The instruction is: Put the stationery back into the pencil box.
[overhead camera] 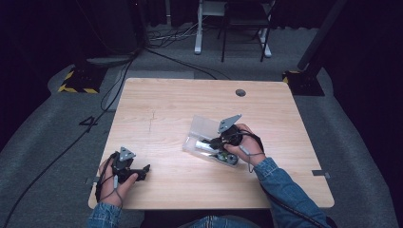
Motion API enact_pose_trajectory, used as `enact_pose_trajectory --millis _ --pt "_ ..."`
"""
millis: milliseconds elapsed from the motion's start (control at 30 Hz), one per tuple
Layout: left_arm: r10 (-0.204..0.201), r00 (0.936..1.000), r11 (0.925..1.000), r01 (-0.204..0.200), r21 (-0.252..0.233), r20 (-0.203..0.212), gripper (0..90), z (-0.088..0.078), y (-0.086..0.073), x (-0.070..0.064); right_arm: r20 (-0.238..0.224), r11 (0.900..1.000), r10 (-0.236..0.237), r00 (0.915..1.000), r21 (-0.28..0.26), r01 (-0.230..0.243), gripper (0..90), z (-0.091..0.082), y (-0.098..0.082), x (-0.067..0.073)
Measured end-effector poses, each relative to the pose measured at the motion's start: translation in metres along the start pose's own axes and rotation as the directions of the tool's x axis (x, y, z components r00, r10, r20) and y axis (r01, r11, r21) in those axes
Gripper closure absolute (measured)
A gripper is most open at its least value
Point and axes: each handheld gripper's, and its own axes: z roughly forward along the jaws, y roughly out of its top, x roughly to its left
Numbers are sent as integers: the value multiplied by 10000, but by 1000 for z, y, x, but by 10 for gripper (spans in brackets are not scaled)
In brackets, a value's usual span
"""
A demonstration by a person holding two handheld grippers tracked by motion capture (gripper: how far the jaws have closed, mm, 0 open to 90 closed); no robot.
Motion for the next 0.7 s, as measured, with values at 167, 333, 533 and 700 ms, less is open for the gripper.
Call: enact_pose_trajectory --millis 167,333,533,700 --pt "3 10000 10000 -3 1 0 113 0 0 0 126 10000 -79 9999 19 79 865 -9 2 2" --pt "3 10000 10000 -3 -7 10 113 0 0 0 194 9987 -173 9997 489 164 890 -3 0 4" --pt "4 10000 10000 -4 -7 12 112 0 0 0 278 9968 -298 9992 749 277 896 1 -1 5" --pt "26 10000 10000 -26 27 10 108 0 0 0 407 9985 -273 9988 492 253 868 -7 -1 4"
